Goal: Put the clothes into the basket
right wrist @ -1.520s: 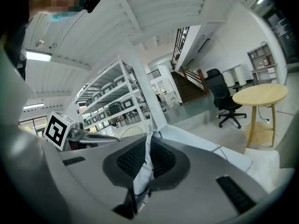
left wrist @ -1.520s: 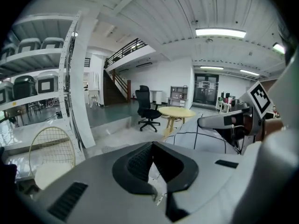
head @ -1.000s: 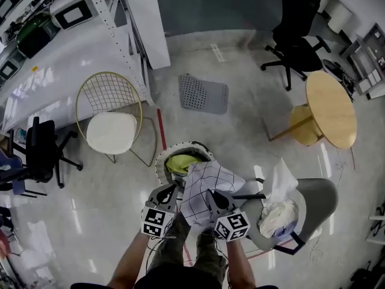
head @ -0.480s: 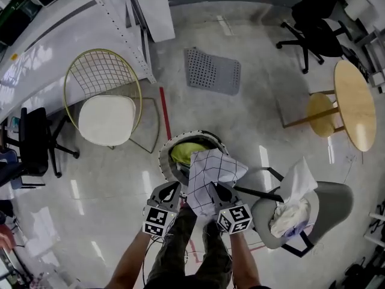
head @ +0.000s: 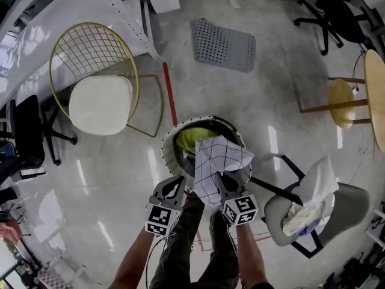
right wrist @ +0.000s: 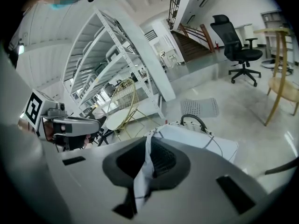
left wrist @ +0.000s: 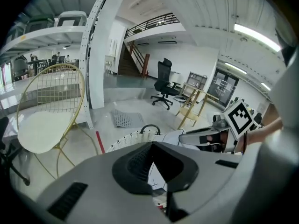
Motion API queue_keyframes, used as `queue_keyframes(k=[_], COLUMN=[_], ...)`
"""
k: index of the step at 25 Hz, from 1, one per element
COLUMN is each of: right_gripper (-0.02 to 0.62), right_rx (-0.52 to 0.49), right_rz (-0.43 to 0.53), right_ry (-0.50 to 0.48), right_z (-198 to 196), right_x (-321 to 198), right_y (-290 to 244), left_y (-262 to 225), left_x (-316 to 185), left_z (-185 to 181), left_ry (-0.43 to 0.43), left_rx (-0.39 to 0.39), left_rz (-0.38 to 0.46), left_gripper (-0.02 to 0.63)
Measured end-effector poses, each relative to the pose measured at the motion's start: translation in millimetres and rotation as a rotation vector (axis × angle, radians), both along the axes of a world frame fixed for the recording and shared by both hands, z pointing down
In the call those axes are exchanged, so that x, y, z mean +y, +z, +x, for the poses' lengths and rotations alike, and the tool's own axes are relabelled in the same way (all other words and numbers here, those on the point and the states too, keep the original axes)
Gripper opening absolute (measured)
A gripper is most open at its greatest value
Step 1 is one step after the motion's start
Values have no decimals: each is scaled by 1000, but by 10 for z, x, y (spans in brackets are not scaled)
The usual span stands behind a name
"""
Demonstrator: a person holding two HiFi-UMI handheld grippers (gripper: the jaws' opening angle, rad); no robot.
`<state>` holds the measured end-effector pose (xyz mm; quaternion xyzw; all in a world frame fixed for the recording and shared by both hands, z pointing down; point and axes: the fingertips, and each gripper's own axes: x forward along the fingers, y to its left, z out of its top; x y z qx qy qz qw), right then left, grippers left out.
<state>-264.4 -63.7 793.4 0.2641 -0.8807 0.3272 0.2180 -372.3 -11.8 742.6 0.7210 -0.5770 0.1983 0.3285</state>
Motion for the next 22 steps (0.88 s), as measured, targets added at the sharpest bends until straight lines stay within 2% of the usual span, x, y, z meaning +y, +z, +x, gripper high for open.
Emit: queue_keyframes(k=[6, 11, 15, 18, 21, 22], right_gripper=[38, 38, 40, 46, 169, 189], right_rx=[40, 77, 67, 20, -17, -22], right_rz=[-26, -31, -42, -11, 14, 18], right_ry=[-33, -61, -49, -46, -30, -24], right_z=[-106, -168, -205, -243, -208, -181], right_x=[88, 170, 166, 125, 62, 49], right_y=[482, 752, 784, 648, 498, 462], left_y=[434, 591, 593, 589, 564, 547], left_x=[110, 124, 147, 183, 180, 176], left_z=[-57, -22, 17, 39, 86, 107], left_ry=[-3, -1, 2, 6, 11, 12], left_rx=[10, 22, 31, 34, 27, 24], left_rz=[-48, -63, -68, -73, -64, -60], left_gripper=[6, 6, 6, 6, 6, 6])
